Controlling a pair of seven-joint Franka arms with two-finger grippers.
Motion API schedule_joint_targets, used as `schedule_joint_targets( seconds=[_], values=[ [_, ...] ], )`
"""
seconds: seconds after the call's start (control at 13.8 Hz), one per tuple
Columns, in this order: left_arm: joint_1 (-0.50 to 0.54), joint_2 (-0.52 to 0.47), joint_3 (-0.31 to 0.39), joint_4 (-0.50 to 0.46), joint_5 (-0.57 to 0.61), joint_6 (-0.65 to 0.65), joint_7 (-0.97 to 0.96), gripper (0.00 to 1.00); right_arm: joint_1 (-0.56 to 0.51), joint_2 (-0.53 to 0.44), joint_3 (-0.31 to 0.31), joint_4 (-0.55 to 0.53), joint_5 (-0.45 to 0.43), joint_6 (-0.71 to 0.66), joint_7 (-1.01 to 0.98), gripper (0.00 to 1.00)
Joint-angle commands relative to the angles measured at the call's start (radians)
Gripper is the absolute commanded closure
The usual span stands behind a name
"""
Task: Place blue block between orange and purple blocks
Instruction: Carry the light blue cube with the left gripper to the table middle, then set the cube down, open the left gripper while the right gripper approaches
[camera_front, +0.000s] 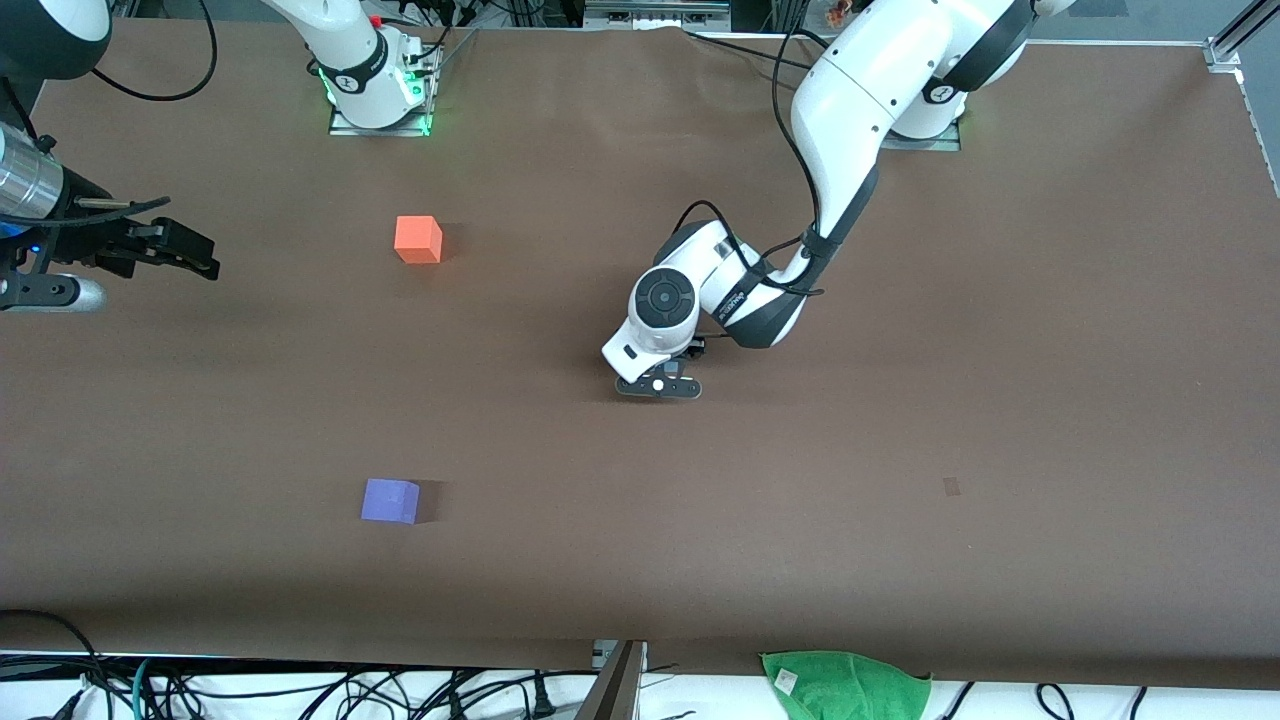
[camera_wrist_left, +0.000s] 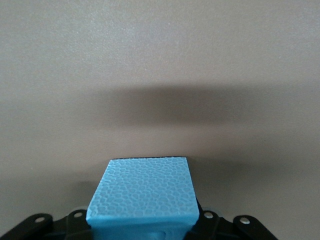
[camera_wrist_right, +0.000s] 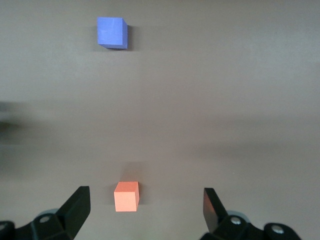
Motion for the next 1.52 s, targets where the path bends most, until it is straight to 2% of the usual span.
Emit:
schedule_joint_targets(
  seconds=[0.0, 0.14, 0.22, 0.43, 0.58, 0.87, 1.01, 1.08, 1.23, 1.44],
  values=[
    [-0.016, 0.012, 0.006, 0.034, 0.007, 0.007, -0.015, 0.00, -0.029, 0.001, -0.002, 0.000, 0.015, 0.007, -0.014, 0.00],
    [-0.012, -0.034, 0.005, 0.028, 0.007, -0.013, -0.012, 0.00, -0.034, 0.001, -0.002, 0.007, 0.015, 0.007, -0.021, 0.00],
    [-0.009, -0.071, 0.006, 0.027, 0.005, -0.066, -0.010, 0.00, -0.034, 0.003, 0.000, 0.007, 0.015, 0.007, -0.025, 0.00],
    [0.010, -0.262, 0.014, 0.028, 0.010, -0.315, -0.002, 0.00, -0.028, 0.024, 0.001, 0.007, 0.017, 0.007, -0.021, 0.00],
    [0.069, -0.381, 0.014, 0.031, 0.016, -0.463, 0.002, 0.00, -0.020, 0.045, 0.006, 0.006, 0.017, 0.004, -0.022, 0.00],
    [0.204, -0.565, 0.016, 0.036, 0.022, -0.636, 0.004, 0.00, 0.084, 0.114, 0.020, 0.006, 0.017, 0.010, -0.005, 0.00],
    [0.279, -0.620, 0.014, 0.036, 0.022, -0.693, 0.027, 0.00, 0.174, 0.173, 0.043, 0.012, 0.014, 0.051, -0.004, 0.00],
    [0.310, -0.637, 0.016, 0.036, 0.021, -0.713, 0.075, 0.00, 0.229, 0.205, 0.044, 0.015, 0.015, 0.089, 0.030, 0.00],
    [0.387, -0.656, 0.013, 0.034, 0.018, -0.768, 0.218, 0.00, 0.317, 0.271, 0.049, 0.015, 0.018, 0.196, 0.241, 0.00],
    [0.467, -0.692, 0.037, -0.004, -0.007, -0.741, 0.416, 0.00, 0.452, 0.390, 0.052, 0.041, 0.018, 0.388, 0.511, 0.00]
  ],
)
